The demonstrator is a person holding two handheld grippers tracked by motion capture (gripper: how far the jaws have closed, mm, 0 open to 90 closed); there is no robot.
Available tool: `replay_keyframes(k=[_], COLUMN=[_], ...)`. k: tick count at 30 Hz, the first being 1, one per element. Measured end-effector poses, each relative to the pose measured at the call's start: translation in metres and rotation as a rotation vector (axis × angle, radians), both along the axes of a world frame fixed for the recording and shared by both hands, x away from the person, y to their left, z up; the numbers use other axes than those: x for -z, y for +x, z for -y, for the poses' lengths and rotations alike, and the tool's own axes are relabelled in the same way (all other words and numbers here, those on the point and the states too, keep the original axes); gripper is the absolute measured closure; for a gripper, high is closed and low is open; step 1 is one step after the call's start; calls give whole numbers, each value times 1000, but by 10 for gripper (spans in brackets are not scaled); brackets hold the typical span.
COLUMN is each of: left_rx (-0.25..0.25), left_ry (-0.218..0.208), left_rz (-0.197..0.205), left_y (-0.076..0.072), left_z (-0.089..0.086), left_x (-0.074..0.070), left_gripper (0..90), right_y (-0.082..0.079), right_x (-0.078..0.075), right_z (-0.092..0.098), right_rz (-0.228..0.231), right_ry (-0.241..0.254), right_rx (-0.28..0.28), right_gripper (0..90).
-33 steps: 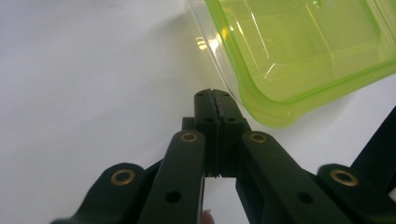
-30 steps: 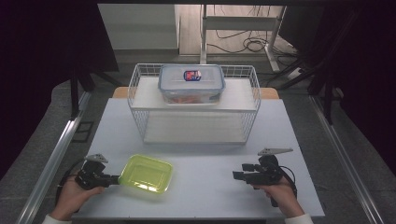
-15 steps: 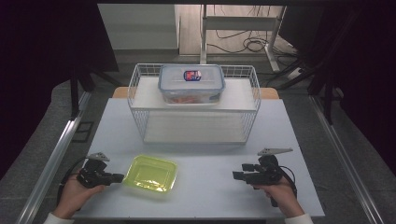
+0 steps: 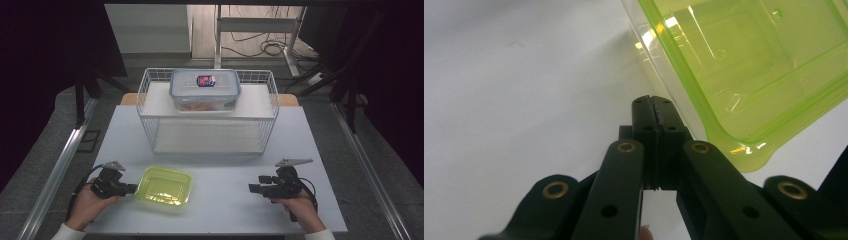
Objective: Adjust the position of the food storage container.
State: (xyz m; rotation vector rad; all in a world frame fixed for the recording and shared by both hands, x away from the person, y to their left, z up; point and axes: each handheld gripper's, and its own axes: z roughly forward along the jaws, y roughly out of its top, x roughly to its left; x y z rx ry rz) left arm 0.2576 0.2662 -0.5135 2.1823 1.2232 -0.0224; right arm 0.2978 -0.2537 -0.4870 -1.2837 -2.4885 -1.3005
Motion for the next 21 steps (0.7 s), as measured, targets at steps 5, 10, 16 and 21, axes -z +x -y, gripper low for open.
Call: replay_keyframes(k=[5,10,16,21], left_rx=[14,31,37,37], left_ry=[5,3,11,-17], left_rz=[-3,-6,-17,-30], left_y=[1,2,3,7], left_z=[8,19,28,33], left_x=[0,2,4,6], left_gripper=[900,900,900,900], right_y=[0,0,0,0], right_x=[0,0,0,0], right_z=[0,0,0,0], right_rz=[-1,1,2,2], right_ry=[-2,-1,-1,-3], right_rx=[0,-1,-2,-3], right_gripper=[346,346,346,346])
